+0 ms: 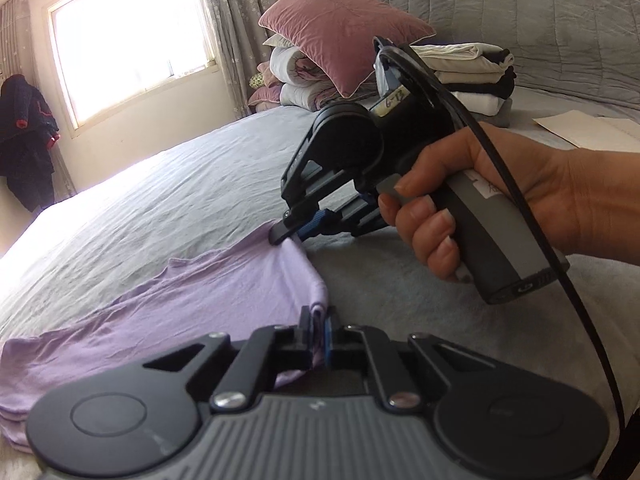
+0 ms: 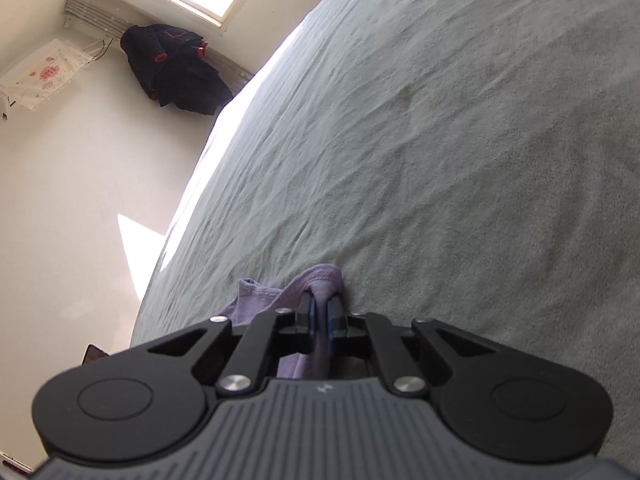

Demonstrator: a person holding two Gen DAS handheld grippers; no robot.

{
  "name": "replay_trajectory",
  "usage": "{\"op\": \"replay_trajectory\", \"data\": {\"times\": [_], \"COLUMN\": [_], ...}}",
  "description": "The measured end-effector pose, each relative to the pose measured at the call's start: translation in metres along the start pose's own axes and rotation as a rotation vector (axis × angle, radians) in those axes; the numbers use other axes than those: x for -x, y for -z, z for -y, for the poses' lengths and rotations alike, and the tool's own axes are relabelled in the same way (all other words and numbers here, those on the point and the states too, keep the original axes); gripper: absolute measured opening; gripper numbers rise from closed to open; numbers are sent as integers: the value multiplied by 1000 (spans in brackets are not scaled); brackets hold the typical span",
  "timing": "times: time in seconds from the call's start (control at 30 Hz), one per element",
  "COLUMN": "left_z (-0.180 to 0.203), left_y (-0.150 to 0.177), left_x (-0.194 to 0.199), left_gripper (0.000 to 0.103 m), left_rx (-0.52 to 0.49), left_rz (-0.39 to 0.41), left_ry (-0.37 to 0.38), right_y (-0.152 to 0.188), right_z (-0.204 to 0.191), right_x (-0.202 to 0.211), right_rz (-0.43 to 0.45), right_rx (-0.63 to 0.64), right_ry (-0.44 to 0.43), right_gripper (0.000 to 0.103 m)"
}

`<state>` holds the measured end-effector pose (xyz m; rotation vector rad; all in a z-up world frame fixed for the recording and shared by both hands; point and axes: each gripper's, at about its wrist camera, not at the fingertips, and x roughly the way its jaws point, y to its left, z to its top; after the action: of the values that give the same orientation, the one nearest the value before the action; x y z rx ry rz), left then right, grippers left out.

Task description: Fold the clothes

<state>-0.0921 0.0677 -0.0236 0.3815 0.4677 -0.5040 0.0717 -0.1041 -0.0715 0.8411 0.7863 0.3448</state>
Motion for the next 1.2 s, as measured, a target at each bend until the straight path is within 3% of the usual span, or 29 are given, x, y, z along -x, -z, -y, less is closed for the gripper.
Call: {"op": "replay_trajectory", "data": {"times": [0.23,0.47,0.73,0.97,1.2], "left_z": [17,24,-18,-65,-121], "left_y": [-20,-33,-33,-20,3], "left_x": [10,20,43,62,75], "left_gripper": [4,4,4,4,4], "left_rx": [62,305,555,729,867], "left_rz": [27,56,91,121,129], "left_ry": [68,111,69,24,-50], "right_y": [-11,-18,-29,-38,-26], "right_z": [8,-9,-61,-100,-151], "right_x": [36,57,41,23,-16], "right_rz": [23,20,-46,-93,-138], "right_rx": [12,37,126,206,274], "right_ry": [38,125,222,219,191], "right_gripper": [5,5,5,5,5]}}
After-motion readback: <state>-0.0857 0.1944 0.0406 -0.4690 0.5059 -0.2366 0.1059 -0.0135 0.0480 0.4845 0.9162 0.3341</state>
